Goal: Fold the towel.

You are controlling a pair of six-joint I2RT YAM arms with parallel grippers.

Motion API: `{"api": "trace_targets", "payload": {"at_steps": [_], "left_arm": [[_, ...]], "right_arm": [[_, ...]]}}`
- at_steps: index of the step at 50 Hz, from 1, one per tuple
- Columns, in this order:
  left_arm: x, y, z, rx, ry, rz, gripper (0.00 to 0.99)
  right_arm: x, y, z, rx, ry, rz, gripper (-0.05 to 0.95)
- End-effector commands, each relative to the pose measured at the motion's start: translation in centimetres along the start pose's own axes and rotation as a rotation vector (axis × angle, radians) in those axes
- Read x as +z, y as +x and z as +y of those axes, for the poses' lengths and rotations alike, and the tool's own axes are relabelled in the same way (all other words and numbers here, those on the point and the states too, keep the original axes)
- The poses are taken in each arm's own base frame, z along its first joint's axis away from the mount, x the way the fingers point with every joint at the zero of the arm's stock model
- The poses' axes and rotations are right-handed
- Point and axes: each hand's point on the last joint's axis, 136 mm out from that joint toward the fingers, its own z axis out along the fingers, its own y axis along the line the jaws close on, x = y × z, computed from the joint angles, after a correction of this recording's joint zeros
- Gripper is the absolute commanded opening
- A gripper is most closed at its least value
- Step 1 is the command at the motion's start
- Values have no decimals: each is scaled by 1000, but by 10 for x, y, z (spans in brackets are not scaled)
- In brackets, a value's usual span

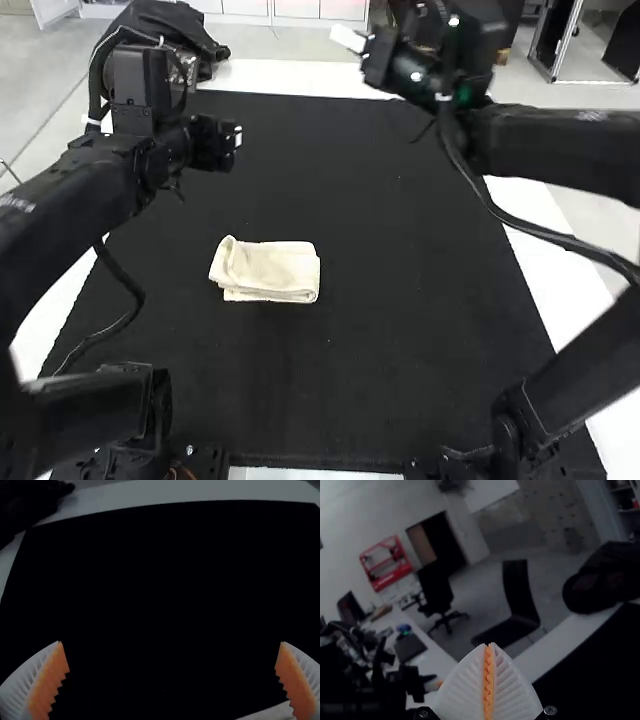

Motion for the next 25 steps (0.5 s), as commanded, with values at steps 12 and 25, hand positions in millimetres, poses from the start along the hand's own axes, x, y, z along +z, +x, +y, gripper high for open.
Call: {"api": "trace_targets", "payload": {"at_steps": [12,25], "left_arm": [[-33,-16,7,-7,-50,-92,969],[-60,-22,1,-16,-34,-186,969]], "right_arm": [[-72,-38,43,43,-63,-114,67],[-133,-57,97,-42,-105,-237,84]]}}
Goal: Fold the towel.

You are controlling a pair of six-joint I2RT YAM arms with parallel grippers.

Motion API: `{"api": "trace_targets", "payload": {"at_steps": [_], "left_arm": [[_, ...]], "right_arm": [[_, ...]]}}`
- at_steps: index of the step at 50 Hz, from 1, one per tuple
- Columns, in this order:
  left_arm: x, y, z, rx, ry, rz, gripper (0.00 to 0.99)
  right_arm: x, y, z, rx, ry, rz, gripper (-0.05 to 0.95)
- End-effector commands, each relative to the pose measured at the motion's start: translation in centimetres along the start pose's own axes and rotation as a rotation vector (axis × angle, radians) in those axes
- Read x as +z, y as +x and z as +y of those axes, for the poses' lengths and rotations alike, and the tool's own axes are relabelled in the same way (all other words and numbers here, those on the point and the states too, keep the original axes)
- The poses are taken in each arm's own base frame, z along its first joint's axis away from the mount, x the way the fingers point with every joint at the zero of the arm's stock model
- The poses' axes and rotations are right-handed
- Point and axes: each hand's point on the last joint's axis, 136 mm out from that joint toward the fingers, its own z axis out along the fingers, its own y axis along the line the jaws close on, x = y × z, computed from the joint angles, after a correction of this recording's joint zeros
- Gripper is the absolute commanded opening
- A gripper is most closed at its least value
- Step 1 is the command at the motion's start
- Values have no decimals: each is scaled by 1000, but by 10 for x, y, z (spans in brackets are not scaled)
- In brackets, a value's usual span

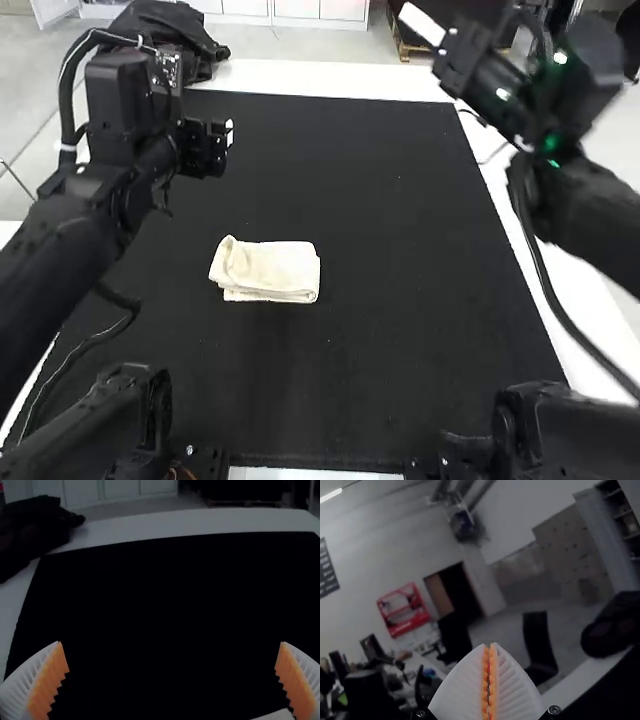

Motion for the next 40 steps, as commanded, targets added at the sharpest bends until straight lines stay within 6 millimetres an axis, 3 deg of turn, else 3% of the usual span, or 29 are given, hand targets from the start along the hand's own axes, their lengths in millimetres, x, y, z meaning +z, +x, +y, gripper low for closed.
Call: {"api": "trace_targets", "payload": {"at_steps": [1,13,23,28,32,34,38,40], "left_arm": [[-15,-17,-1,-20,4,-79,969],[-51,-44,-2,-39,-2,-240,967],[-96,-54,-12,-49,43,-383,967],[-122,-71,-9,-40,16,-503,967],[-147,-83,-8,-20,-5,-609,967],[-160,-88,-9,-6,-12,-669,966],[-163,-96,-7,44,-41,-734,964],[-163,-96,-5,89,-65,-757,964]], "right_arm": [[-26,-19,40,-45,-54,-63,85],[-86,-28,102,-213,-52,-210,98],[-128,-17,148,-310,-63,-310,98],[-129,-19,145,-293,-55,-329,98],[-135,-33,153,-341,-38,-400,120],[-139,-43,152,-395,-2,-452,249],[-144,-53,145,-548,90,-516,613],[-148,-59,135,-635,165,-554,903]]}}
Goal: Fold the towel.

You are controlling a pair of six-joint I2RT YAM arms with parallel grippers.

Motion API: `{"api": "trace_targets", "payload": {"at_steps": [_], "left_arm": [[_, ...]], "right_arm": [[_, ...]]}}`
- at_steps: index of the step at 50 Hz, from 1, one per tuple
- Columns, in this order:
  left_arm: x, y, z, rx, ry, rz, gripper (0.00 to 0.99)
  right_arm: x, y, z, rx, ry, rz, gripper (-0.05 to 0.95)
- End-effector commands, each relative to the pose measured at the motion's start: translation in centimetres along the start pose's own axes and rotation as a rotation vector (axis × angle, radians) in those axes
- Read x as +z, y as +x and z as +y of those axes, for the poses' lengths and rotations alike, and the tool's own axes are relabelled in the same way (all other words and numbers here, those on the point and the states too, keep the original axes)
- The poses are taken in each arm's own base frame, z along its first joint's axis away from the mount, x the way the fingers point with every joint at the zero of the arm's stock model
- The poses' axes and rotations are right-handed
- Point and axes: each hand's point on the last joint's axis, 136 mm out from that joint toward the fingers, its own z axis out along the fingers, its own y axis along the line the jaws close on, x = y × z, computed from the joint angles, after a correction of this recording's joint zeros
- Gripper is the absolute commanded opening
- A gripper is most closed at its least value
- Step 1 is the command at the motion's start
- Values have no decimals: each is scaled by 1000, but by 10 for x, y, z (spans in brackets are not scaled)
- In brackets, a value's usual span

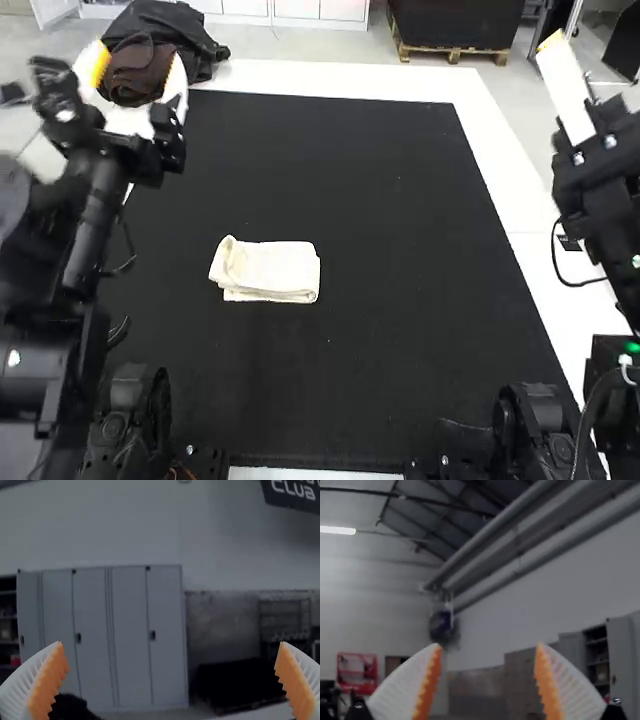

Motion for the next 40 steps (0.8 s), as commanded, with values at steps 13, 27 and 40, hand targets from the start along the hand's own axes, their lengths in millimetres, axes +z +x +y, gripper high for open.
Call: {"api": "trace_targets", "payload": {"at_steps": [13,27,40], "left_arm": [[-3,59,3,203,-5,-110,895],[-13,156,17,154,-59,173,869],[-32,218,19,73,-65,435,967]], "right_arm": [[-51,12,-124,-627,598,-115,923],[-119,99,-205,-480,916,106,923],[-189,184,-239,-389,1122,533,923]]}}
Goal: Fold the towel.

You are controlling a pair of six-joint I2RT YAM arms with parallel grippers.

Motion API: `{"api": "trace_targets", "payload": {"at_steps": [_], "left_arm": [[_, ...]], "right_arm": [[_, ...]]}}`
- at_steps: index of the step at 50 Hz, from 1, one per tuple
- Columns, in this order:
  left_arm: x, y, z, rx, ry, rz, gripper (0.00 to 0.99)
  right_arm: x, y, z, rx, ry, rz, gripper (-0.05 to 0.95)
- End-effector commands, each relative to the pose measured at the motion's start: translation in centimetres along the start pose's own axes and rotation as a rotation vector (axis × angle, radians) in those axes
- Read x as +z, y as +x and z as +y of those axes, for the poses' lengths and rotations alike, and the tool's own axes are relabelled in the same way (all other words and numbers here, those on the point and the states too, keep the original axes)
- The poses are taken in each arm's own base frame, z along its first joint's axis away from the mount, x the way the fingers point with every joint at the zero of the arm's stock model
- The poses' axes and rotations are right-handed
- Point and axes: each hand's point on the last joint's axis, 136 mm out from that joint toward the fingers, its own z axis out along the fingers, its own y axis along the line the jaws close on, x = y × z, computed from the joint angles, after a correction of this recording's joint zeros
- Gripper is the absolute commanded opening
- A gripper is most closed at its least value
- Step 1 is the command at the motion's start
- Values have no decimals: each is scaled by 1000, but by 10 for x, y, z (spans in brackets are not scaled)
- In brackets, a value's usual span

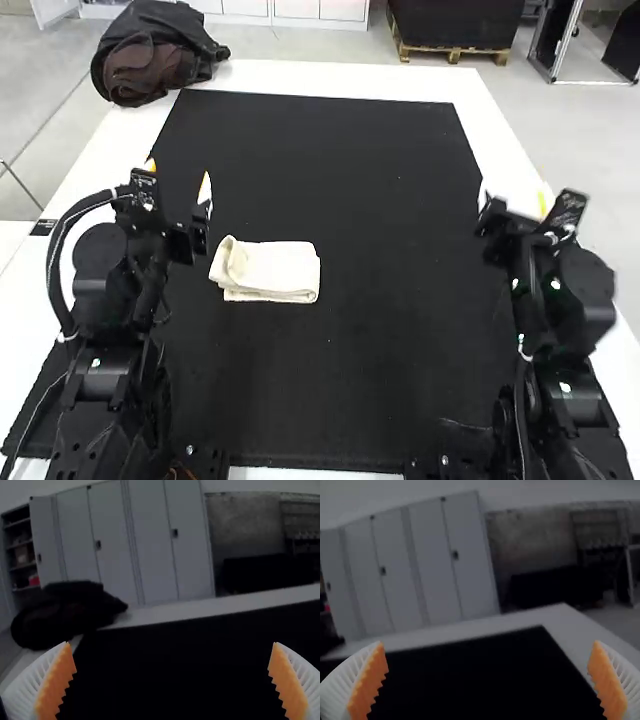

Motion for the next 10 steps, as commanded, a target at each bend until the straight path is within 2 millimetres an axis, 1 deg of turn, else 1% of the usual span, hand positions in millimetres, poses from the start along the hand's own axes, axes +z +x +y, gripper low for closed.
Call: {"api": "trace_targets", "payload": {"at_steps": [1,2,3,10], "left_arm": [[-1,5,3,-22,-17,15,967],[-1,6,3,-26,-16,19,967],[-1,6,3,-26,-18,20,967],[-2,29,1,-32,-11,115,967]], "right_arm": [[-3,31,-20,-58,97,118,923],[-4,37,-21,-69,102,144,921],[-4,38,-22,-71,104,150,921],[-4,39,-20,-71,94,153,921]]}}
